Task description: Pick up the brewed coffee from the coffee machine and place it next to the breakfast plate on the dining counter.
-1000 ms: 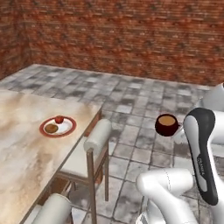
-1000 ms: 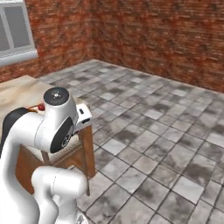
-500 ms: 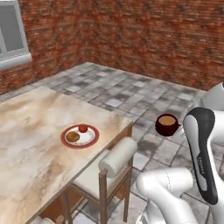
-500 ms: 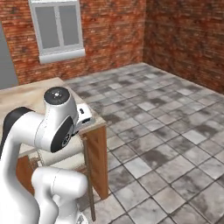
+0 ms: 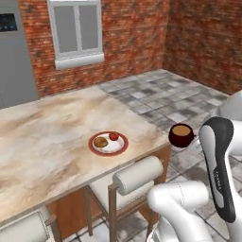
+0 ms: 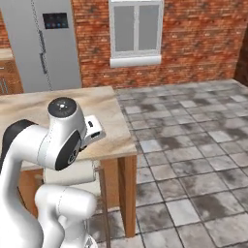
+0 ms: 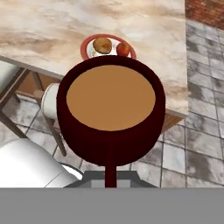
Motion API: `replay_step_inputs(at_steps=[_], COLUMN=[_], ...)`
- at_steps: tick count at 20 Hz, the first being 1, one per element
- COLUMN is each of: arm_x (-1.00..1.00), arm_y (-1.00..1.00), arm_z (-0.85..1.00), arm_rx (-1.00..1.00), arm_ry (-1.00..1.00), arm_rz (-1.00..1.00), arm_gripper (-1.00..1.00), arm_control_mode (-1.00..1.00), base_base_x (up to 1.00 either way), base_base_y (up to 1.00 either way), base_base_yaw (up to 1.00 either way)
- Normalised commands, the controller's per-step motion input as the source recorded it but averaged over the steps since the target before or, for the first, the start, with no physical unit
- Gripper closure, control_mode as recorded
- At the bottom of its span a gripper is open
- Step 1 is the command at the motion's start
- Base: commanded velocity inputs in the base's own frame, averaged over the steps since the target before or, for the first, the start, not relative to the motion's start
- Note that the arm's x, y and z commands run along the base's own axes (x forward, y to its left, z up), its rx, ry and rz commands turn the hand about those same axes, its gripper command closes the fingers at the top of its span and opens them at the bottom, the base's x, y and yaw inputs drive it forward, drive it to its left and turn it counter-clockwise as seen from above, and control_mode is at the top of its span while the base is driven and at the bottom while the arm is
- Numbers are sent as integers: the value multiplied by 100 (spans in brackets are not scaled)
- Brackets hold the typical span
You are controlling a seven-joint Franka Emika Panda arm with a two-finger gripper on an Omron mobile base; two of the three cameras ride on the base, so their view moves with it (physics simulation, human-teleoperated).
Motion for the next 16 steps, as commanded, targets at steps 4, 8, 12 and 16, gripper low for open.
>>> replay_step_inputs(at_steps=[4,8,12,16], arm_x=[0,0,0,0], arm_y=[0,0,0,0], arm_z=[0,0,0,0], arm_rx=[0,0,0,0], arm_ry=[0,0,0,0], arm_rz=[0,0,0,0], arm_gripper=[100,100,100,100], arm_control_mode=[100,100,100,100], base_base_x=[91,64,38,29], base_base_y=[-49,-72,-71,-41], base_base_yaw=[59,53,34,16])
